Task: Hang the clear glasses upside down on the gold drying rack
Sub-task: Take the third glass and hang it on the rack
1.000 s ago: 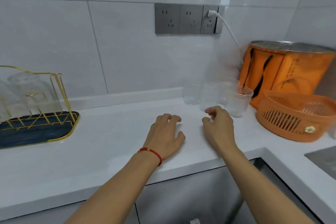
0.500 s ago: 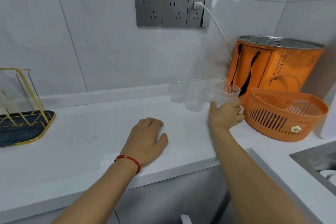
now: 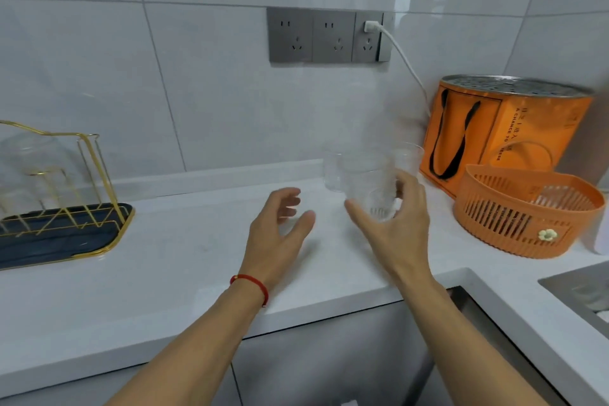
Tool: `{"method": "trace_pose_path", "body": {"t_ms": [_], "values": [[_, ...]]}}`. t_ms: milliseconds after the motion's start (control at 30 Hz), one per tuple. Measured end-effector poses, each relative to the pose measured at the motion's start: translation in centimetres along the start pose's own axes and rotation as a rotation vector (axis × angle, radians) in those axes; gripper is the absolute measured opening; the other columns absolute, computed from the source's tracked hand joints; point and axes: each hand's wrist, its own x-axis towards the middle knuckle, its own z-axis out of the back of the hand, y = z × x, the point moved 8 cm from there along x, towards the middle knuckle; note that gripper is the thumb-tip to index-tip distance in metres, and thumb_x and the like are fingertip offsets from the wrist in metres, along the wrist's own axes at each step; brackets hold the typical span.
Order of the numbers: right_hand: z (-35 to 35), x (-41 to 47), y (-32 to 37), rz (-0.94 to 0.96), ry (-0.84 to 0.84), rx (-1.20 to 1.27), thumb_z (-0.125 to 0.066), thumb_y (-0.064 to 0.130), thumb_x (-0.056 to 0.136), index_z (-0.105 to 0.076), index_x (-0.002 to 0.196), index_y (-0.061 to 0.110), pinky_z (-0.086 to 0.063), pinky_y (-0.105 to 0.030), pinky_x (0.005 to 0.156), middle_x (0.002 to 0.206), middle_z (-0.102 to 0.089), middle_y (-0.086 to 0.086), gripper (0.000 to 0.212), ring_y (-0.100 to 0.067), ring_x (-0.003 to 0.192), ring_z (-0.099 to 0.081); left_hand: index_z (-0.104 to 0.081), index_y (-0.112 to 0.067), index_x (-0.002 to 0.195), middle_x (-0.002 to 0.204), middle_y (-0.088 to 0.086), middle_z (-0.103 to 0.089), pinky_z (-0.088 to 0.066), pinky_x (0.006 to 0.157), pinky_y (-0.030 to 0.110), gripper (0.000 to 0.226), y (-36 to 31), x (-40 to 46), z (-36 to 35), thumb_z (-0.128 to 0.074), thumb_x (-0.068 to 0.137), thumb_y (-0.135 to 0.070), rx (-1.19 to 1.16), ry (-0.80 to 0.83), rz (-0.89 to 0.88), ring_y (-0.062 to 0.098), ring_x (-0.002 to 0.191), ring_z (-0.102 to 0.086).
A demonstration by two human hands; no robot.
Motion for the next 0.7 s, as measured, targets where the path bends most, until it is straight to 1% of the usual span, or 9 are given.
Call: {"method": "trace_pose_path", "body": {"t_ms": [67,100,200,267,367,433,500,600,700], "values": [[-2.9,-1.4,2.7,0.094,0.190,-0.006,-0.090,0.048,0.067,-0.054,0.134,0.029,-0.043,-0.009,0.084,0.122,-0.055,0.005,0.079,0.002,0.105,-0.053,-0.050,-0.037,0.136,0.127,-0.007,-0.062,-0.059,0.081,0.027,0.065,-1.0,-0.6,1.1,-0.074,0.079,-0.054,-0.196,-0.023,0.071,0.013,0.102,-0.070],[-4.5,-2.2,3.8,0.131,0.281,0.001,-0.091,0.048,0.066,-0.056,0.134,0.031,-0.043,-0.006,0.083,0.121,-0.055,0.006,0.079,0.005,0.107,-0.053,-0.046,-0.038,0.141,0.128,-0.006,-0.060,-0.061,0.080,0.028,0.075,-1.1,-0.8,1.8,-0.075,0.075,-0.058,-0.245,-0.031,0.113,0.012,0.100,-0.071],[-9.1,-4.3,6.9,0.219,0.499,0.026,-0.092,0.052,0.065,-0.057,0.140,0.033,-0.041,-0.003,0.088,0.120,-0.052,0.008,0.085,0.006,0.111,-0.054,-0.049,-0.037,0.141,0.124,-0.004,-0.061,-0.059,0.094,0.039,0.081,-0.1,-1.3,5.7,-0.080,0.069,-0.057,-0.258,-0.122,0.198,0.006,0.107,-0.068],[-11.5,-5.3,8.3,0.230,0.598,0.052,-0.089,0.056,0.068,-0.054,0.145,0.035,-0.041,-0.005,0.092,0.122,-0.049,0.011,0.087,0.004,0.116,-0.052,-0.055,-0.032,0.137,0.124,0.003,-0.066,-0.062,0.088,0.044,0.080,1.0,-1.8,8.7,-0.084,0.065,-0.053,-0.323,-0.181,0.248,0.012,0.106,-0.070],[-15.4,-7.4,9.4,-0.005,0.792,0.245,-0.068,0.069,0.080,-0.047,0.147,0.042,-0.051,-0.021,0.098,0.137,-0.052,0.010,0.075,-0.001,0.124,-0.056,-0.057,-0.015,0.136,0.125,0.017,-0.069,-0.062,0.068,0.042,0.075,2.7,-2.5,12.9,-0.083,0.071,-0.040,-0.490,-0.229,0.298,0.028,0.104,-0.074],[-17.8,-9.0,9.7,-0.267,0.908,0.450,-0.050,0.066,0.095,-0.053,0.139,0.031,-0.061,-0.044,0.091,0.131,-0.065,-0.007,0.057,-0.021,0.109,-0.071,-0.055,-0.008,0.136,0.126,0.023,-0.068,-0.061,0.068,0.044,0.067,3.5,-2.9,15.1,-0.080,0.077,-0.030,-0.561,-0.231,0.301,0.034,0.102,-0.073],[-19.7,-9.8,10.6,-0.364,0.954,0.552,-0.047,0.054,0.103,-0.060,0.131,0.019,-0.062,-0.051,0.087,0.117,-0.073,-0.018,0.047,-0.033,0.095,-0.077,-0.054,-0.008,0.138,0.128,0.025,-0.067,-0.062,0.076,0.049,0.065,4.2,-3.1,16.9,-0.079,0.081,-0.028,-0.579,-0.197,0.300,0.037,0.108,-0.070],[-21.8,-9.2,11.8,-0.357,0.901,0.531,-0.055,0.045,0.102,-0.060,0.130,0.019,-0.062,-0.043,0.091,0.120,-0.072,-0.016,0.039,-0.028,0.098,-0.076,-0.059,-0.018,0.135,0.124,0.010,-0.067,-0.062,0.084,0.049,0.056,5.0,-3.4,21.5,-0.075,0.087,-0.044,-0.250,-0.260,0.296,0.025,0.112,-0.067],[-23.4,-6.4,13.4,-0.247,0.778,0.334,-0.060,0.047,0.099,-0.050,0.140,0.029,-0.059,-0.043,0.098,0.128,-0.061,-0.009,0.046,-0.015,0.104,-0.068,-0.067,-0.018,0.114,0.116,0.002,-0.067,-0.052,0.091,0.043,0.052,5.7,-4.3,27.4,-0.048,0.089,-0.059,0.563,-0.421,0.218,0.029,0.118,-0.056]]}}
